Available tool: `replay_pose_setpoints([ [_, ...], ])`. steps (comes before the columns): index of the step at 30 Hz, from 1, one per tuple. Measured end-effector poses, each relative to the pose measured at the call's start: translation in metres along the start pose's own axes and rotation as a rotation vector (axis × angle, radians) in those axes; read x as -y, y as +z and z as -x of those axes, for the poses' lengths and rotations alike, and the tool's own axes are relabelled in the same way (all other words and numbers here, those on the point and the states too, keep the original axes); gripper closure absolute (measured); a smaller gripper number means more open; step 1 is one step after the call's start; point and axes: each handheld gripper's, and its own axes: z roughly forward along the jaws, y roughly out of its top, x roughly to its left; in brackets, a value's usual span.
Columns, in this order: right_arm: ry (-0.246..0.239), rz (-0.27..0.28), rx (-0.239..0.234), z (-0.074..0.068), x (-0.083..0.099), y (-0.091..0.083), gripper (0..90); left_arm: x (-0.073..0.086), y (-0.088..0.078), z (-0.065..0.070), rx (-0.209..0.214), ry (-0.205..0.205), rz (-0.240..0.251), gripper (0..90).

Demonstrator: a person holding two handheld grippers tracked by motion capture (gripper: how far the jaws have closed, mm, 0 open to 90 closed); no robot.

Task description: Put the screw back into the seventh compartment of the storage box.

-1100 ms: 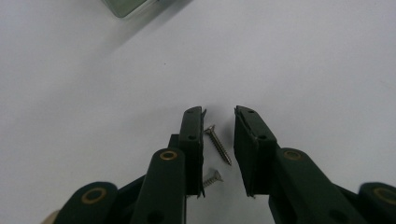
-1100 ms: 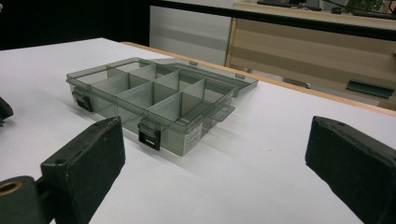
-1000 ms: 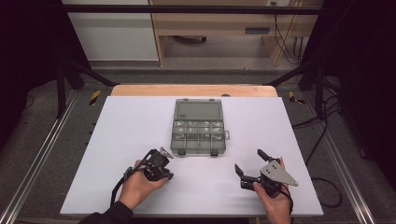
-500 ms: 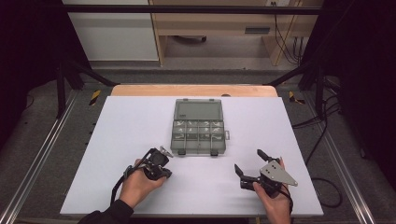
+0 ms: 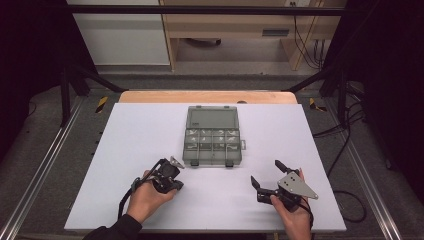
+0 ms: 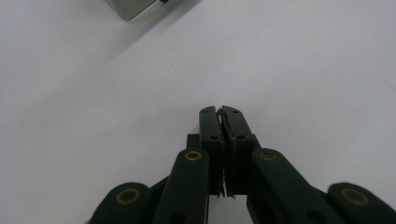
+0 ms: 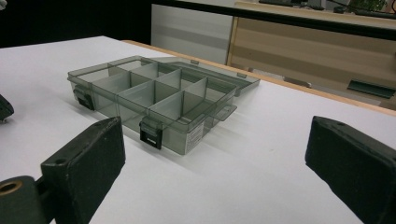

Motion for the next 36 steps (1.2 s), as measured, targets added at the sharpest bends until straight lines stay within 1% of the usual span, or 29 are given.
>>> replay_pose_setpoints([
  [11,0.000,0.000,0.000,0.000,0.000,0.000,4.9,-0.001,-0.004,0.000,0.004,0.007,0.016,87.6],
  [18,0.000,-0.002,0.000,0.000,0.000,0.000,4.8,-0.006,-0.007,0.001,0.002,0.011,0.046,87.6],
  [21,0.000,-0.001,0.001,0.000,0.000,0.000,4.9,-0.010,-0.009,0.003,0.007,0.010,0.059,87.6],
  [23,0.000,-0.003,0.000,0.000,0.000,0.000,4.8,-0.014,-0.012,0.003,0.013,0.011,0.078,87.6],
  [25,0.000,-0.002,-0.001,0.000,0.000,0.000,4.9,-0.018,-0.014,0.004,0.022,0.004,0.104,87.6],
  [27,0.000,-0.002,0.000,0.000,0.000,0.000,4.9,-0.023,-0.015,0.006,0.025,0.007,0.118,87.6],
  [31,0.009,0.002,-0.003,-0.001,0.000,0.000,4.8,-0.034,-0.017,0.010,0.024,0.012,0.142,87.6],
  [36,0.003,0.001,-0.005,0.000,0.000,0.000,4.8,-0.052,-0.016,0.015,0.020,0.025,0.167,87.6],
])
